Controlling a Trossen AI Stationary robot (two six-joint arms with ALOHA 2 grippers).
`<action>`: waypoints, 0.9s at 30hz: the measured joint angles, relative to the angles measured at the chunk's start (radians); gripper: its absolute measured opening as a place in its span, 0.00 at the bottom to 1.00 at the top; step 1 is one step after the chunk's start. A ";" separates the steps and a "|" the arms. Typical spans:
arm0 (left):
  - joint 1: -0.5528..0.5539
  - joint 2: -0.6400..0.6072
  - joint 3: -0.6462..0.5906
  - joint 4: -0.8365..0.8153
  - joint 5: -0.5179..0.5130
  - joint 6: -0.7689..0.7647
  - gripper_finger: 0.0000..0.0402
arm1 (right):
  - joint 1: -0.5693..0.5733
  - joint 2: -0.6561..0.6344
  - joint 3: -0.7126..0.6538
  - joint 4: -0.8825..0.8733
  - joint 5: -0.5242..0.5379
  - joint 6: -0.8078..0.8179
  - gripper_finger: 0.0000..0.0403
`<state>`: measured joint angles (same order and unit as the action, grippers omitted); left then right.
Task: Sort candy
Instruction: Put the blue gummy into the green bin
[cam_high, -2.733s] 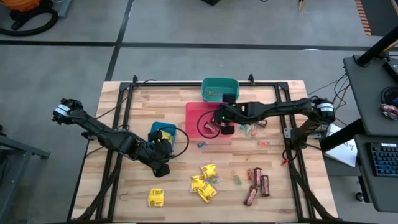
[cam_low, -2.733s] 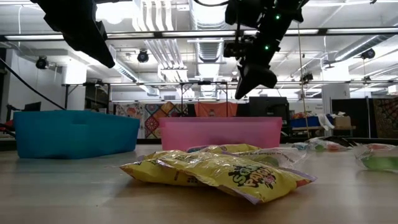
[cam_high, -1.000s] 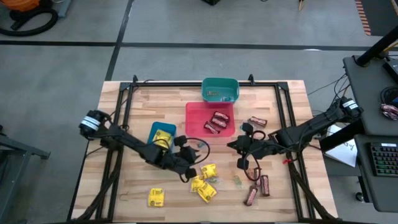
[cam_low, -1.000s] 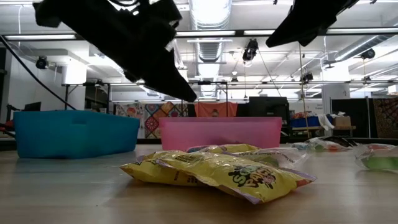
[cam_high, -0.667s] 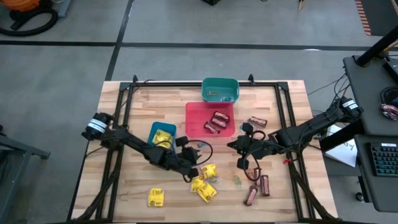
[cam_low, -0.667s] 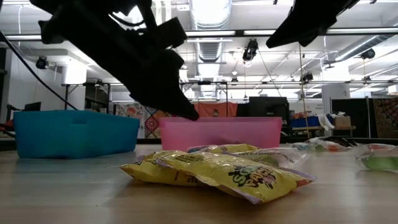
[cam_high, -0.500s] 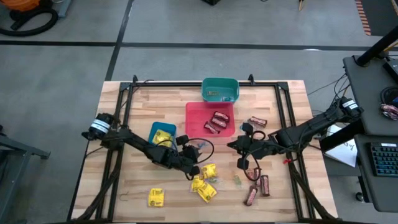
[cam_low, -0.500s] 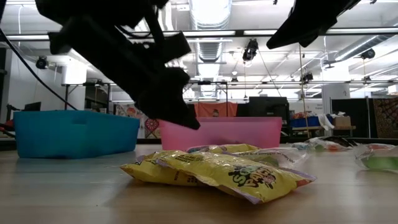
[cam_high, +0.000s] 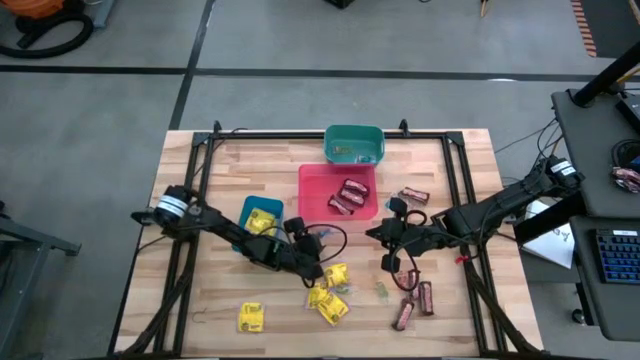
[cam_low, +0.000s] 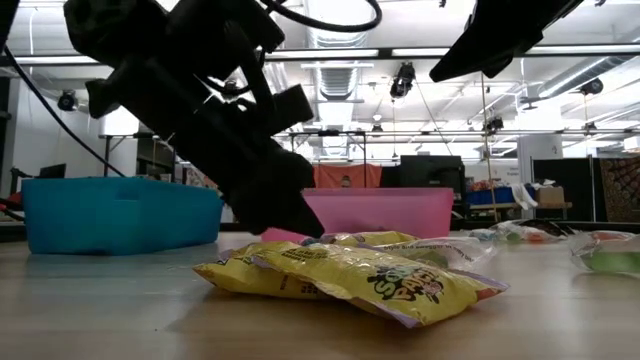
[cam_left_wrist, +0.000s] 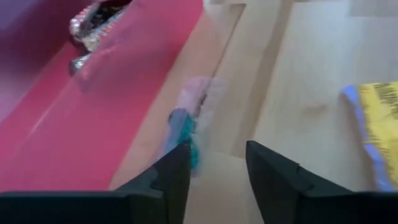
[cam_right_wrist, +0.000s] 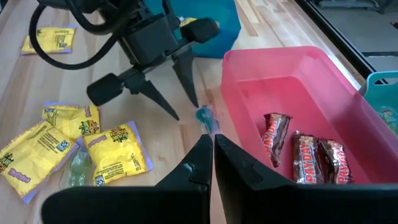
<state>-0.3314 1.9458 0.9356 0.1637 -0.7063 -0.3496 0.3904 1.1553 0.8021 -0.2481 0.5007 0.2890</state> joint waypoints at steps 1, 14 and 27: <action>0.000 0.004 0.000 0.000 -0.016 0.000 0.38 | 0.000 0.000 0.000 0.000 0.000 0.000 0.03; 0.016 0.055 0.000 0.025 -0.037 -0.003 0.43 | 0.000 0.000 0.000 -0.001 0.000 0.000 0.03; 0.026 0.063 -0.001 0.039 -0.044 -0.022 0.29 | 0.000 0.000 -0.005 0.000 0.000 0.000 0.03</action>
<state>-0.3054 2.0083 0.9344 0.2028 -0.7506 -0.3718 0.3901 1.1557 0.7975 -0.2485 0.5003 0.2890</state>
